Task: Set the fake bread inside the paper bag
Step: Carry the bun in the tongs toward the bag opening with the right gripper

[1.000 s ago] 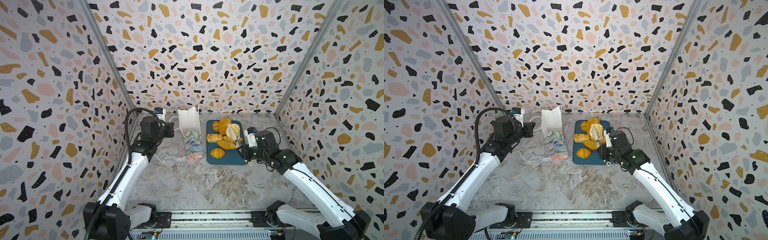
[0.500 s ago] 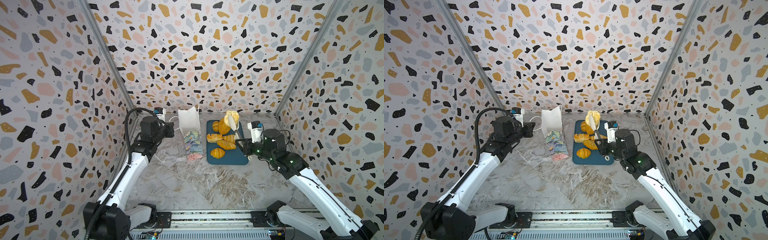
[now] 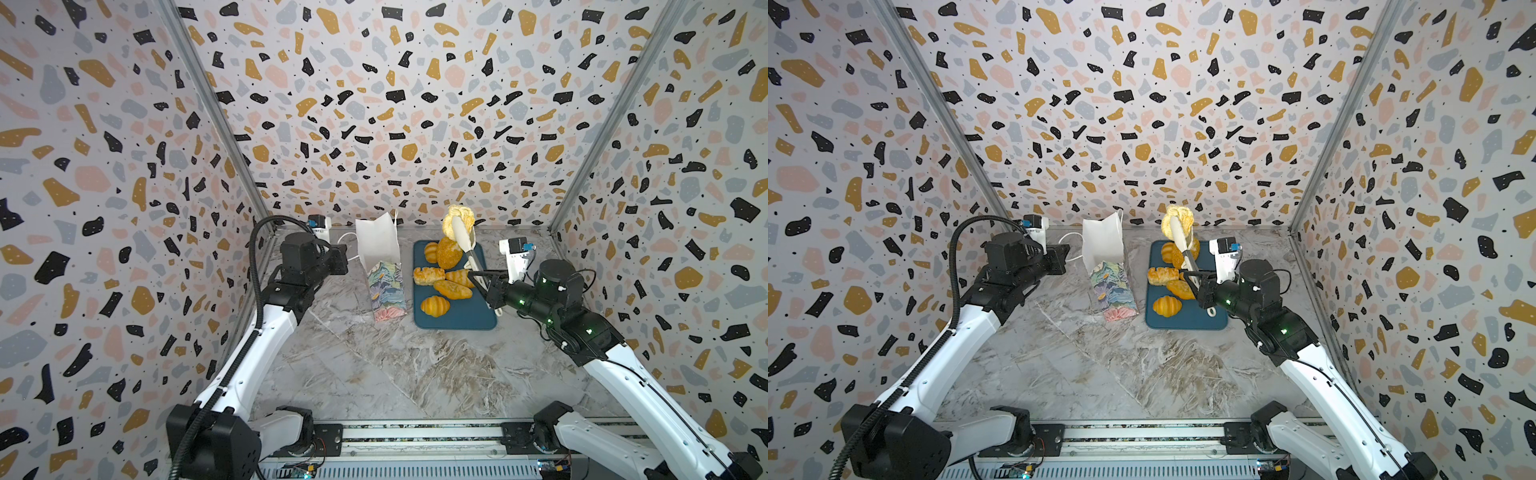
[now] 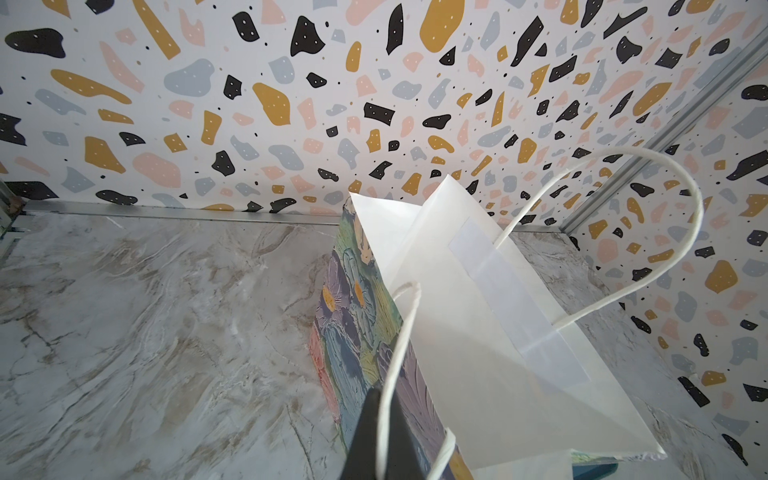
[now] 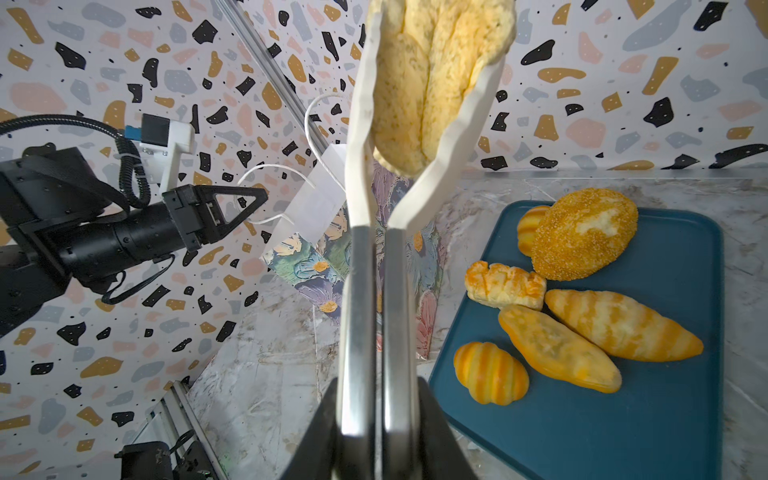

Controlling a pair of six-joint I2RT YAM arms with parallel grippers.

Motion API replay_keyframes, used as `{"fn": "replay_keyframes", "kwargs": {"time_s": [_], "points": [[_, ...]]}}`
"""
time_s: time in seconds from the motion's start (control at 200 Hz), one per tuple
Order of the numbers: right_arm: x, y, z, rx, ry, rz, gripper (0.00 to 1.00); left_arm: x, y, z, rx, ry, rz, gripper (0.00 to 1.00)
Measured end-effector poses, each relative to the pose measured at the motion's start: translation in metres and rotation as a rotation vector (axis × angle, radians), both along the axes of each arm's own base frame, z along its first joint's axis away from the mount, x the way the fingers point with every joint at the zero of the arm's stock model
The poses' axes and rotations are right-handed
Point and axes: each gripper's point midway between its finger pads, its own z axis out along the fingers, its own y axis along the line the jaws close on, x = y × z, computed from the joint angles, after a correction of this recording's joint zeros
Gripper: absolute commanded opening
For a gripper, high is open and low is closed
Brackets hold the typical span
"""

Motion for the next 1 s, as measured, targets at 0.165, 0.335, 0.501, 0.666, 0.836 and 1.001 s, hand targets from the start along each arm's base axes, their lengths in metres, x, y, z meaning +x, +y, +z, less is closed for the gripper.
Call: {"fn": "replay_keyframes", "kwargs": {"time_s": [0.165, 0.335, 0.501, 0.666, 0.836, 1.001], "points": [[-0.002, 0.005, 0.006, 0.021, -0.015, 0.028, 0.26, 0.000, 0.000, 0.000, 0.002, -0.001, 0.000, 0.00], [-0.001, 0.012, 0.011, 0.045, -0.030, 0.058, 0.26, 0.000, 0.000, 0.000, 0.002, 0.000, 0.000, 0.00], [0.001, 0.028, 0.003, 0.040, -0.008, 0.095, 0.25, 0.000, 0.000, 0.000, 0.002, -0.001, 0.000, 0.00], [0.004, 0.050, 0.003, 0.017, 0.010, 0.129, 0.24, 0.000, 0.000, 0.000, 0.002, 0.000, 0.000, 0.00], [0.000, 0.070, 0.027, 0.017, -0.039, 0.164, 0.25, 0.000, 0.000, 0.000, 0.002, 0.000, 0.000, 0.00], [0.004, 0.088, 0.054, 0.008, -0.088, 0.182, 0.25, 0.000, 0.000, 0.000, 0.002, 0.000, 0.000, 0.00]]}}
